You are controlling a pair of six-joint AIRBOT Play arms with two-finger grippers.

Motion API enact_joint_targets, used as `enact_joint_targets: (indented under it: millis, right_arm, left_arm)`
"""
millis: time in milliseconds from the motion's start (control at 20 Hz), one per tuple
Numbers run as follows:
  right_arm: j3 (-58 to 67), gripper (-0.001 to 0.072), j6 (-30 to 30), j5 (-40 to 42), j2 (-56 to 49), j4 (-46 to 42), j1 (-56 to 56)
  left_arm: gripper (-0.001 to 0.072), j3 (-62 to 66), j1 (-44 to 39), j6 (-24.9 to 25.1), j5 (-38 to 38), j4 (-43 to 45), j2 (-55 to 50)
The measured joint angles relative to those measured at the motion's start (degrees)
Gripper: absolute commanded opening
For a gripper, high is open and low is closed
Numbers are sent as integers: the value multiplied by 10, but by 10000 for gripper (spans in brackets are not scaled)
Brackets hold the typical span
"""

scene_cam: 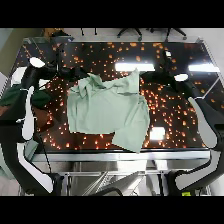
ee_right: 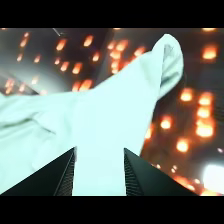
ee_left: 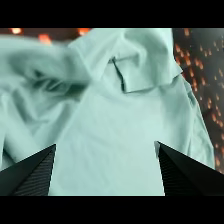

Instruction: Fold the shirts.

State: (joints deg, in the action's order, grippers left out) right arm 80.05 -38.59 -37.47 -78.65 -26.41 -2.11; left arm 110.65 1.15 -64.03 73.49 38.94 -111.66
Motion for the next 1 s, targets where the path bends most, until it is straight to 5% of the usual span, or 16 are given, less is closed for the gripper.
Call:
enact_joint_targets:
  millis: [100,450,550,950,1000]
  right_arm:
    - [-1,228,-25,-59,18,-16,-42]
    - [-31,235,-125,-307,61,-128,-190]
    - [-61,312,-133,-342,67,-143,-210]
    - [-163,313,-143,-364,72,-162,-213]
    - [-167,313,-143,-364,72,-162,-210]
  left_arm:
    - [700,28,25,-23,59,2,-10]
    - [700,-171,107,-56,209,12,59]
    - [700,-280,128,-48,203,44,102]
    - [700,-550,162,-39,45,127,203]
    - [628,-563,153,-39,29,120,207]
